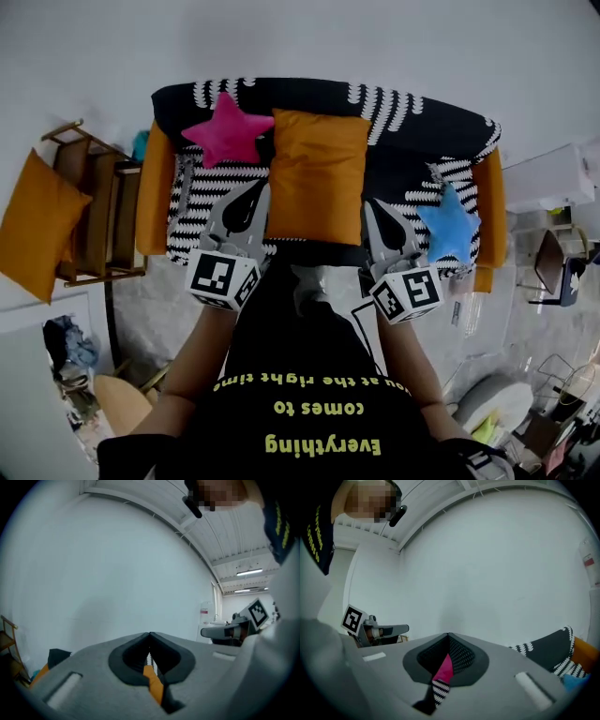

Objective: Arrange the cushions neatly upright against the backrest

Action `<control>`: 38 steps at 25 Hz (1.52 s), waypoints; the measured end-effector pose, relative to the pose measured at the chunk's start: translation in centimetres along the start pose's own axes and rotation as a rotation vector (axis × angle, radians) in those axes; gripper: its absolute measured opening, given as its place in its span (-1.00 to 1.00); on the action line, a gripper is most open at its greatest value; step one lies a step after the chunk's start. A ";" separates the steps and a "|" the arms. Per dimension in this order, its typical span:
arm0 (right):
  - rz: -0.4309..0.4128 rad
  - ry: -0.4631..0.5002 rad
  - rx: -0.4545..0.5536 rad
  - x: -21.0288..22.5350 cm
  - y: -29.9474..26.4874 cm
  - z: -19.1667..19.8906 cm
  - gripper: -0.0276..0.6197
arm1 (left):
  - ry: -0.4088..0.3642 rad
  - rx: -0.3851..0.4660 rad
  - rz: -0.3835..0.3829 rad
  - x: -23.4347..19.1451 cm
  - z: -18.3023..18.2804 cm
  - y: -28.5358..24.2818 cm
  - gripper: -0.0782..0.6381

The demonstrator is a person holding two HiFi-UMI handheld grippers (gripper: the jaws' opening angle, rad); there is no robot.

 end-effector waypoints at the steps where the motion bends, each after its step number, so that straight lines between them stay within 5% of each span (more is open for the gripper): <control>1: 0.013 0.001 -0.005 0.4 -1.4 -0.1 -0.88 | 0.003 0.015 0.013 -1.2 -0.1 -1.3 -0.79; 8: 0.109 -0.038 -0.040 2.7 -8.6 1.5 -0.88 | -0.006 0.026 0.098 -7.8 0.7 -9.7 -0.78; 16: 0.211 -0.108 -0.127 7.2 -11.6 6.0 -0.88 | -0.057 -0.025 0.160 -9.4 4.3 -16.0 -0.77; 28: 0.287 -0.200 -0.256 14.4 -12.5 14.8 -0.71 | -0.092 -0.169 0.170 -9.3 13.2 -23.7 -0.56; 38: 0.378 -0.239 -0.391 23.5 -11.3 25.5 -0.41 | -0.173 -0.259 0.288 -6.8 24.1 -32.5 -0.37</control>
Point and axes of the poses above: the fingertips, and each gripper's own axes: y backward along the fingers, x to its right, z out of its underside, the point moved 2 cm from there along y, backward along the fingers, and after that the axes turned 10 degrees about -y, right-handed, at the moved point
